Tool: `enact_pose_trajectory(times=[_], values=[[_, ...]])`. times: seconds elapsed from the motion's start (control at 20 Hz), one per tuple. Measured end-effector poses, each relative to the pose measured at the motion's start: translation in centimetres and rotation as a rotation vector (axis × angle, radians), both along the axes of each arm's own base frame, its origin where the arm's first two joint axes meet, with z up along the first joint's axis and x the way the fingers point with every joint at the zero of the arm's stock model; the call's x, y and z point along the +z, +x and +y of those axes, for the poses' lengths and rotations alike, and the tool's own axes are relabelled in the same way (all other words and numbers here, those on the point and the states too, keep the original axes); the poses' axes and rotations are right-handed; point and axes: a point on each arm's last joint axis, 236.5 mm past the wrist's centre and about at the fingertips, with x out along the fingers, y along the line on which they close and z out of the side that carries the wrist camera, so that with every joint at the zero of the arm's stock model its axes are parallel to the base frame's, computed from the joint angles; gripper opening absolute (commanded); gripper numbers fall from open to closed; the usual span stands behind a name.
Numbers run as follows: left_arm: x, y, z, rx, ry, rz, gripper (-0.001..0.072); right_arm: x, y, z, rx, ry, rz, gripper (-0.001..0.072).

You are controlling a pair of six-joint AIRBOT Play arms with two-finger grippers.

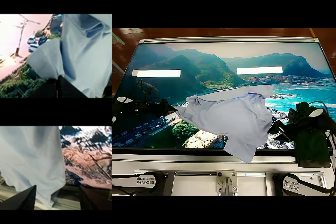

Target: Fold the shirts.

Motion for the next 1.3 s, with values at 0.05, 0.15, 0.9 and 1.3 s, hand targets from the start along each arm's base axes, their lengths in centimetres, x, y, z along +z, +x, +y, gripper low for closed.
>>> enact_pose_trajectory(times=[0.05, 0.15, 0.9, 1.3], values=[[0.5, 0.1, 0.0, -0.01, 0.005, -0.019, 0.0038, -0.5, 0.0, 0.5, -0.024, 0.013, -0.01, 0.064], [1.6, 0.1, 0.0, -0.023, 0.016, -0.054, 0.0038, -1.2, 0.2, 1.2, -0.067, 0.033, -0.029, 0.0639], [17.6, 2.6, 0.9, -0.051, 0.189, -0.52, 0.0037, 9.5, 7.8, 6.1, 0.206, 0.043, -0.494, 0.0059], [57.7, -10.7, -0.5, 0.243, 0.449, -1.571, 0.0037, 52.3, 8.3, 3.0, 0.148, -0.455, -1.686, 0.0059]])
